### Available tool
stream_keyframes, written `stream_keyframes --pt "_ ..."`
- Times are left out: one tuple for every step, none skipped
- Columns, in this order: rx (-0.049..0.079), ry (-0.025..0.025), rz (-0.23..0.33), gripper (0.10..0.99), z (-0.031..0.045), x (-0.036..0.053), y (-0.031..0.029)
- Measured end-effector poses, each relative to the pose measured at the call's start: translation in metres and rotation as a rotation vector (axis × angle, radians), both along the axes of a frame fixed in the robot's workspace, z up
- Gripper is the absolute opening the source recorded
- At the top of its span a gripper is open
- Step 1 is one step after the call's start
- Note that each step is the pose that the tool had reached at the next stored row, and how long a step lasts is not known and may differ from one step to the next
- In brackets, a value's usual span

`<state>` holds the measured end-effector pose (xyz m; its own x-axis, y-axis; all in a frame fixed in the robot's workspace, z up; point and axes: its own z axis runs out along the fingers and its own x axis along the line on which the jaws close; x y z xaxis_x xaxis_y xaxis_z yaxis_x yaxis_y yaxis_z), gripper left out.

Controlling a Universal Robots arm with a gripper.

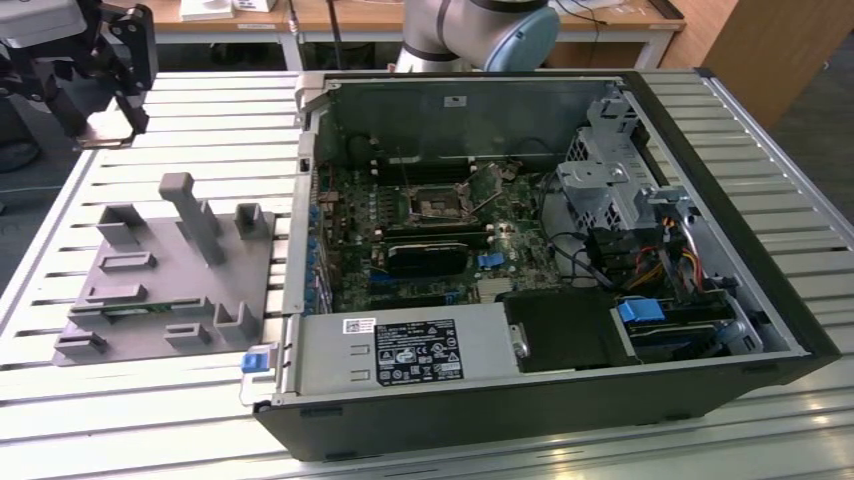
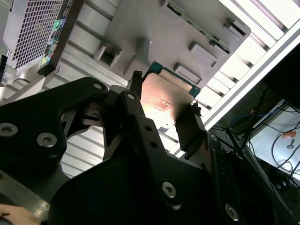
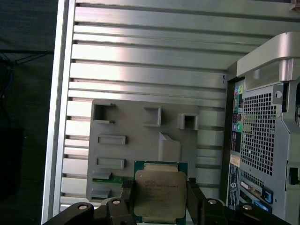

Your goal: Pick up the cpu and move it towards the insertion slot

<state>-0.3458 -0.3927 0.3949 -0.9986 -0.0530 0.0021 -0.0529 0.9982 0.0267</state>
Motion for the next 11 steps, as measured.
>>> stream_keyframes --pt "0.0 0.0001 0.0 0.541 0.0 0.0005 0.0" --pt "0.0 0.0001 0.0 0.541 0.0 0.001 0.0" --pt "0.0 0.0002 0.0 0.541 0.0 0.0015 0.0" --pt "0.0 0.0002 0.0 0.541 0.0001 0.0021 0.0" --pt "0.0 0.0002 0.0 0.541 0.0 0.0025 0.0" --pt "0.0 0.0002 0.0 0.541 0.0 0.003 0.0" --pt "0.0 0.0002 0.0 0.541 0.0 0.0035 0.0" --pt "0.0 0.0002 0.0 0.541 0.0 0.0039 0.0" --pt "0.0 0.0003 0.0 0.541 0.0001 0.0044 0.0" --pt "0.0 0.0003 0.0 0.541 0.0 0.0048 0.0" --pt "0.0 0.0003 0.0 0.541 0.0 0.0053 0.0"
